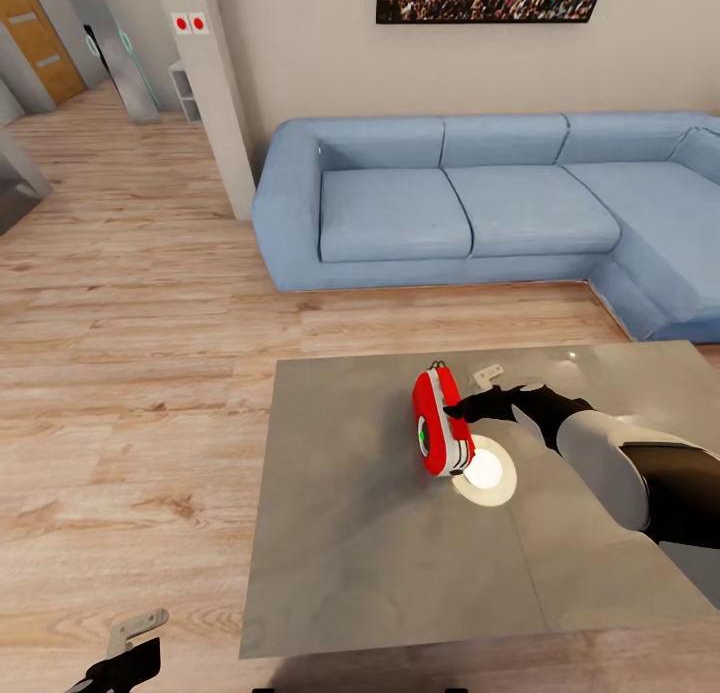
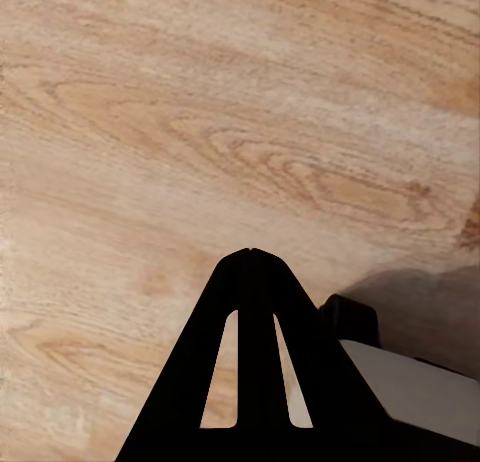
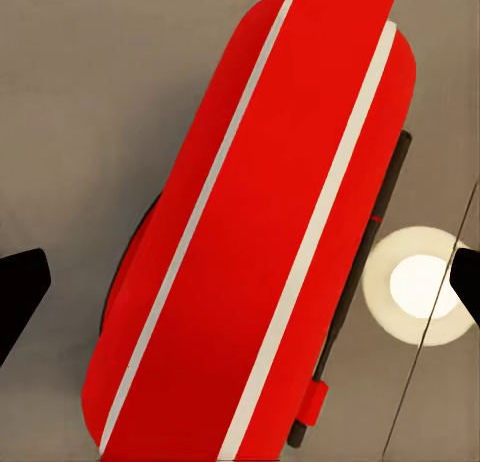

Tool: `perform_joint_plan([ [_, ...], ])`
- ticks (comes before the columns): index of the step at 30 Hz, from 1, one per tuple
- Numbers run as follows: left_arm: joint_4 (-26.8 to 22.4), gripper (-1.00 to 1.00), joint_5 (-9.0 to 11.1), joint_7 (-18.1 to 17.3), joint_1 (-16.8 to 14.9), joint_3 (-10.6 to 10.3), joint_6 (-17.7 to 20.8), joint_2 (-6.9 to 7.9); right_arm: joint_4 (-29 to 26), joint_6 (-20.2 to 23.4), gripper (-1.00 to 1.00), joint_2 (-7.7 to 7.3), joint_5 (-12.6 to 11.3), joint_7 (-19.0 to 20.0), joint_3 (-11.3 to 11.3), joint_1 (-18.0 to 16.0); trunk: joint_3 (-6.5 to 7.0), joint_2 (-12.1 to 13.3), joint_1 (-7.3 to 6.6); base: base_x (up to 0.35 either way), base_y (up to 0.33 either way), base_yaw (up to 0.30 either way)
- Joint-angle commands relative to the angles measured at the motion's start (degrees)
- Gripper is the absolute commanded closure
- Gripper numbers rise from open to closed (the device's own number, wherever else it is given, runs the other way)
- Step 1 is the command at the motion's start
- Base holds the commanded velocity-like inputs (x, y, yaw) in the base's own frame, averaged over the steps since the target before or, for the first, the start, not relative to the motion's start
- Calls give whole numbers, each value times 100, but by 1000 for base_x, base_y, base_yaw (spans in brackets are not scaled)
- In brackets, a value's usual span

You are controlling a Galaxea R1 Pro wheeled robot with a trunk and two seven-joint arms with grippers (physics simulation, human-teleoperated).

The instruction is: Turn on the radio receiver that's on the table in the living room.

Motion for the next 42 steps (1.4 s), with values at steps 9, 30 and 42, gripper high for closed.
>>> perform_joint_plan([
  [9,0,100,0,2,0,-2,2,6,0,0,-100,0,0,-5,0,0,162,363,-198,0,0,0],
  [30,0,100,0,2,0,-2,2,14,0,-7,-100,-4,-10,-13,-2,0,539,1205,-659,0,0,0],
  [42,0,100,-1,2,0,-2,2,18,0,-6,-100,-7,-9,-14,-2,0,755,1686,-923,-74,-34,0],
])
